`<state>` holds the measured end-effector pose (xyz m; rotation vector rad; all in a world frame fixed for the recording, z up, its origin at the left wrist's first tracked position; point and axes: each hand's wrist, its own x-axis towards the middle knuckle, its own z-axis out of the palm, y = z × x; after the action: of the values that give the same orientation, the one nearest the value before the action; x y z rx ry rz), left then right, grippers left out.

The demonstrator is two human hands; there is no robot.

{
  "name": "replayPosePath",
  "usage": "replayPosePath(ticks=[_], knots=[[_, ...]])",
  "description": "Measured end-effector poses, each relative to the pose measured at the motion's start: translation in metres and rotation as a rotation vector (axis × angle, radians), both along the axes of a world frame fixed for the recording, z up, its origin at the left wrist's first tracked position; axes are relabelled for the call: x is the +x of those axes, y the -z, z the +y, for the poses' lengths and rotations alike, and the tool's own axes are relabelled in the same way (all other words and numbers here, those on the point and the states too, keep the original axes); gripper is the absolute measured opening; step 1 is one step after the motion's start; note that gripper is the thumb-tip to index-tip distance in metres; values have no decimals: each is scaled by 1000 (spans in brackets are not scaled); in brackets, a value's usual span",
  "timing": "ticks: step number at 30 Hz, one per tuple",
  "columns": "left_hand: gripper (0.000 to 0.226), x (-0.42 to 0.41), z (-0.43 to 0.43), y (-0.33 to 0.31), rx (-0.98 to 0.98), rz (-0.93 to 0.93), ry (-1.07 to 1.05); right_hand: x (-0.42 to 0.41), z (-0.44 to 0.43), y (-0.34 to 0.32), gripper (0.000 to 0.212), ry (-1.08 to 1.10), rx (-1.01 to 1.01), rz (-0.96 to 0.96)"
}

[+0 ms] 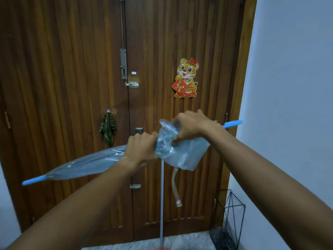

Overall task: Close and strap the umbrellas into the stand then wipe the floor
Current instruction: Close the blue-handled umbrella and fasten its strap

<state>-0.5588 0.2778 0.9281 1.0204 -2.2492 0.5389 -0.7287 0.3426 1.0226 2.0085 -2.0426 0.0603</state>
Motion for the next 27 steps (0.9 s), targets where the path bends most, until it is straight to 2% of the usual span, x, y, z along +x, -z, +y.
replayPosePath(ticks=[1, 2, 3, 5, 7, 10, 13, 15, 18, 20, 21, 25, 27], knots=[[36, 2, -5, -3, 82, 41, -23, -1, -2, 5, 69, -11, -166, 49], [31, 4, -11, -5, 199, 84, -35, -3, -2, 11, 72, -40, -309, 14], [29, 7, -16, -7, 351, 129, -40, -3, -2, 17, 72, -78, -423, -104], [30, 14, -26, -8, 652, 290, 39, -7, -6, 30, 65, -152, -578, -507], [26, 18, -31, -7, 851, 477, 163, -10, -9, 41, 50, -133, -684, -886], [24, 19, -30, -3, 999, 647, 259, -11, -11, 62, 31, 13, -753, -1168], [30, 20, -28, -2, 1059, 712, 293, -4, -14, 77, 42, 13, -777, -1425], [33, 22, -27, -3, 1079, 726, 303, 1, -15, 77, 53, -25, -659, -1592], [34, 21, -26, -2, 1086, 768, 305, 8, -16, 72, 64, -25, -373, -1693], [29, 21, -22, -3, 1081, 804, 318, 12, -11, 68, 62, -49, -231, -1800], [27, 21, -22, -3, 1085, 816, 322, 12, -10, 67, 58, -38, -195, -1775], [32, 29, -26, -1, 1154, 907, 302, 2, -9, 66, 27, -52, -228, -1599], [34, 34, -27, 0, 1169, 992, 293, -5, -6, 65, 29, -78, -264, -1525]])
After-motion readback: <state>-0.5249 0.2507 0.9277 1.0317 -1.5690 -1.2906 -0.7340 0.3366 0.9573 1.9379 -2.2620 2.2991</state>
